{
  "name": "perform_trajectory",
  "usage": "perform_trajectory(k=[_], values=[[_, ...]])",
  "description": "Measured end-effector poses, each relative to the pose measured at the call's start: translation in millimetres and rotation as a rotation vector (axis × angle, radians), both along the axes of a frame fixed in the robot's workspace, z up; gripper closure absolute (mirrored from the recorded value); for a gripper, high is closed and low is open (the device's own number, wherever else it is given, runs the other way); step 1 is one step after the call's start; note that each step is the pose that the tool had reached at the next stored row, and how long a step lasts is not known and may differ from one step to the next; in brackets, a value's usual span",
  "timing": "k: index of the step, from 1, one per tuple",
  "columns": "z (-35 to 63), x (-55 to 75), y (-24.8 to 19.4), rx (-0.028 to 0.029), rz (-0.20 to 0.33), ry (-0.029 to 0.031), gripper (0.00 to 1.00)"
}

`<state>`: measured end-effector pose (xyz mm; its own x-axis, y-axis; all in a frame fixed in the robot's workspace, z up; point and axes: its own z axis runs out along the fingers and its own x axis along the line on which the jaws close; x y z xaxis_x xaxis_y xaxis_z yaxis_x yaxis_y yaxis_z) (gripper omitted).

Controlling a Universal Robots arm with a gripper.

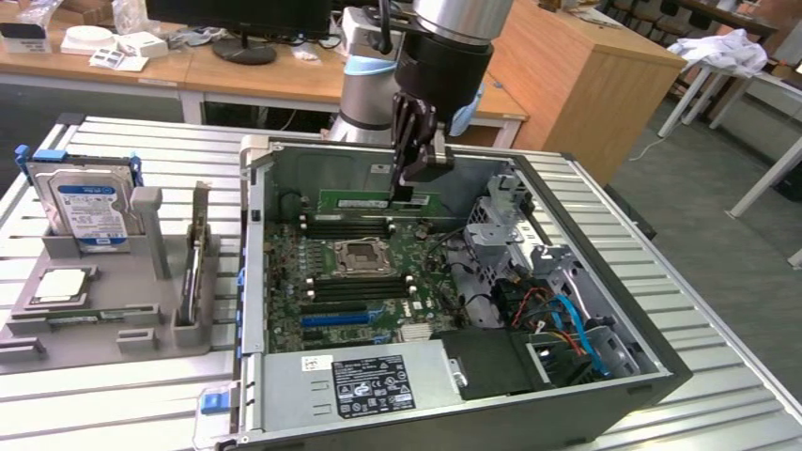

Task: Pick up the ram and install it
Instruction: 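Pick up the ram and move it above insertion slot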

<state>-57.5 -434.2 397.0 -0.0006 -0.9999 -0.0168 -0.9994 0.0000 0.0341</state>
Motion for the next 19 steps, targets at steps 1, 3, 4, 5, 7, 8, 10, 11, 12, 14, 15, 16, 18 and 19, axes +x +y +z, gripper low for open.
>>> perform_trajectory(k=[1, 3, 4, 5, 7, 8, 10, 11, 12, 14, 15, 16, 18, 19], values=[[-0.1, 0.0, 1.4, -0.0001, 0.000, 0.0001, 0.88], [-0.2, 0.0, 4.3, -0.0001, 0.000, 0.0001, 0.88], [-0.3, 0.0, 5.8, -0.0001, 0.000, 0.0001, 0.88], [-0.5, 0.0, 7.4, -0.0001, -0.001, 0.0001, 0.88], [-0.7, 0.0, 10.5, 0.0000, -0.001, 0.0001, 0.88], [-0.9, 0.0, 12.0, 0.0000, -0.001, 0.0000, 0.88], [-1.1, 0.0, 14.6, 0.0001, -0.001, 0.0000, 0.88], [-1.2, 0.0, 15.8, 0.0001, -0.001, 0.0001, 0.88], [-1.4, 0.0, 17.1, 0.0001, -0.001, 0.0001, 0.88], [-1.6, 0.0, 19.5, 0.0001, -0.002, 0.0001, 0.88], [-1.7, 0.0, 20.8, 0.0002, -0.002, 0.0001, 0.88], [-1.8, 0.0, 22.1, 0.0003, -0.002, 0.0001, 0.88], [-2.1, 0.0, 24.5, 0.0004, -0.002, 0.0000, 0.88], [-2.2, 0.0, 25.7, 0.0003, -0.002, 0.0001, 0.88]])
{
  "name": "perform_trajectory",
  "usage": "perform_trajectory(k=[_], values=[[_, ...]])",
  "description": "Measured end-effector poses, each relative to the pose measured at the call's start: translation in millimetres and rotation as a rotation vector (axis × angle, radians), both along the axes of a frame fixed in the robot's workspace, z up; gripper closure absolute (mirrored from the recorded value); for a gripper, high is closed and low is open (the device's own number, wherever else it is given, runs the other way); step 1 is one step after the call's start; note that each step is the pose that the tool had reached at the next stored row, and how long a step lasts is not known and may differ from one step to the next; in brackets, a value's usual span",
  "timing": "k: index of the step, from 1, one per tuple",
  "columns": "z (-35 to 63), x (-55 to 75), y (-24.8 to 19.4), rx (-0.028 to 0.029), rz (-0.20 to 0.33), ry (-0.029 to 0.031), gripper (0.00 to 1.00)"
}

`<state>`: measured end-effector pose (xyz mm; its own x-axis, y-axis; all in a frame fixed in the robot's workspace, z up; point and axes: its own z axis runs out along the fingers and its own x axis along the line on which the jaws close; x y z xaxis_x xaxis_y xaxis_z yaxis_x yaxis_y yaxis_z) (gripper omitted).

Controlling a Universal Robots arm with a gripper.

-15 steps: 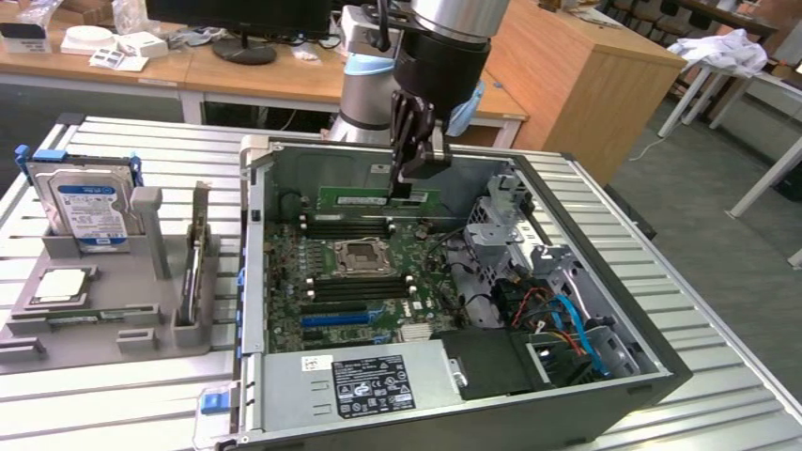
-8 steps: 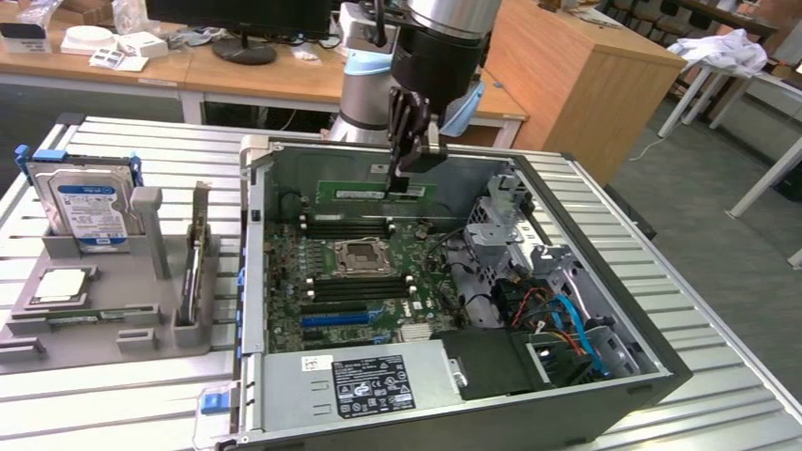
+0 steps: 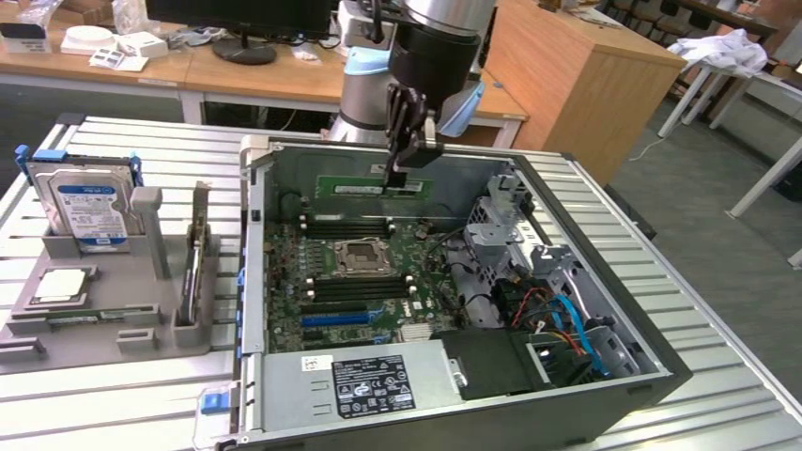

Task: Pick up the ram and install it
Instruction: 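Pick up the ram and move it above insertion slot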

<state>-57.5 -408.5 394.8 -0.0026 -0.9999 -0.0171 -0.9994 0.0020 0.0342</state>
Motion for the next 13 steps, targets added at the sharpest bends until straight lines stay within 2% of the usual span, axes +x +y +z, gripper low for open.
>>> perform_trajectory(k=[7, 13], values=[[-0.7, 0.0, 7.7, 0.0002, 0.000, 0.0000, 0.88], [-0.8, 0.0, 8.0, 0.0002, 0.000, 0.0000, 0.88]])
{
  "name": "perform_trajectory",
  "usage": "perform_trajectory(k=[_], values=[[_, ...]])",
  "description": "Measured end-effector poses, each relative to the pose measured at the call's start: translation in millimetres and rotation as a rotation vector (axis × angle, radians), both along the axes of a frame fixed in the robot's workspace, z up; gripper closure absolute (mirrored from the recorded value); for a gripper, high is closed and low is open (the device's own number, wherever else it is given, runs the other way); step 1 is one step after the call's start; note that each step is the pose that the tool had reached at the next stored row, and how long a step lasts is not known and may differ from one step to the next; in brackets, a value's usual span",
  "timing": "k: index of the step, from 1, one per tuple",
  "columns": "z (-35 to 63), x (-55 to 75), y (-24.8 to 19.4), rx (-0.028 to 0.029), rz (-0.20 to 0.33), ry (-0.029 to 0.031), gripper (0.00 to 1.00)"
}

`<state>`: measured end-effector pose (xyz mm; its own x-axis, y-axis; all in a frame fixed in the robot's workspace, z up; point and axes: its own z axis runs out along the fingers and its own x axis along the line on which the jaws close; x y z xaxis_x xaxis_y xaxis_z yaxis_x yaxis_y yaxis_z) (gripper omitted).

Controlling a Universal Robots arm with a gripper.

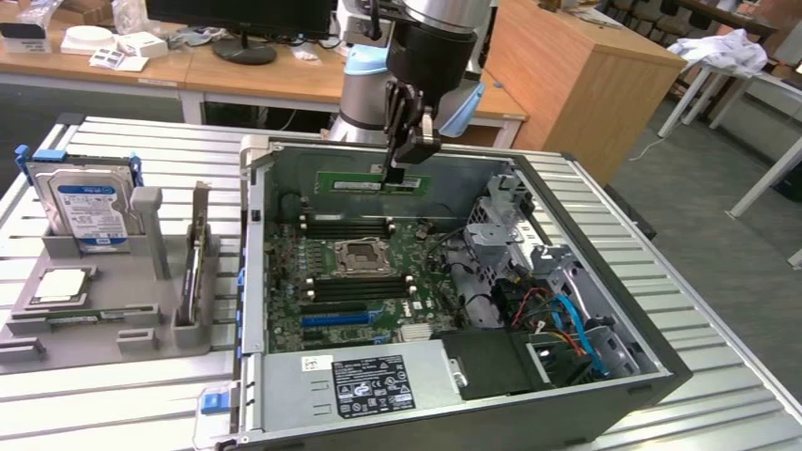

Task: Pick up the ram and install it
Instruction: 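Pick up the ram and move it above insertion slot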

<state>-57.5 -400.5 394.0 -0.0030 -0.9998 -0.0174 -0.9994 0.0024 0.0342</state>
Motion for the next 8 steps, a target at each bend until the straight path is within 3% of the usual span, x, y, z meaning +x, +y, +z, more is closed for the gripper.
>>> perform_trajectory(k=[8], values=[[-7.4, 0.0, -0.1, 0.0001, 0.000, -0.0008, 0.88]])
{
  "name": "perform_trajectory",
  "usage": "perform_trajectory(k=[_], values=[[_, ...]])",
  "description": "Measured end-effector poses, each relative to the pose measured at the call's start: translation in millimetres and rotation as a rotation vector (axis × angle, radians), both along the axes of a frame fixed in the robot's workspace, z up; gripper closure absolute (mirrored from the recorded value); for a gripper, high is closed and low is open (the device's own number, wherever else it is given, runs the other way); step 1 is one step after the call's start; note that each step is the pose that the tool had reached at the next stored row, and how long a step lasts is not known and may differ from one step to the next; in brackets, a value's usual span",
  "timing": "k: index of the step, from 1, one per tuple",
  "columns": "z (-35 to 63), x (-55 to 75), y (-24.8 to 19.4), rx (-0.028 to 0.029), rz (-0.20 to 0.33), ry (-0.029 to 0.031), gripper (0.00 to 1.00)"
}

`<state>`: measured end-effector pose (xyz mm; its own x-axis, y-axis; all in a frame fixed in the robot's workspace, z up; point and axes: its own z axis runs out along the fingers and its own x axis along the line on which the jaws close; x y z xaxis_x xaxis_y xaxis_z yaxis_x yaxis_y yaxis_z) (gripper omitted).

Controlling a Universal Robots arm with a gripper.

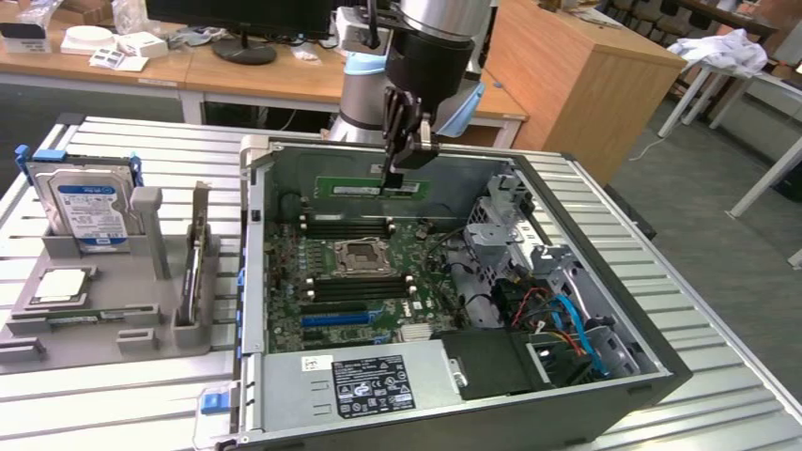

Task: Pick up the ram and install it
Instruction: 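Pick up the ram and move it above insertion slot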

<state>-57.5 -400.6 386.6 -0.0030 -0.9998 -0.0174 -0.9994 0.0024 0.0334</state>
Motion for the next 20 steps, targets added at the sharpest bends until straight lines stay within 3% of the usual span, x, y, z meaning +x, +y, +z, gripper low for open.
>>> perform_trajectory(k=[20], values=[[-24.6, 0.0, 0.0, 0.0000, 0.000, -0.0002, 0.88]])
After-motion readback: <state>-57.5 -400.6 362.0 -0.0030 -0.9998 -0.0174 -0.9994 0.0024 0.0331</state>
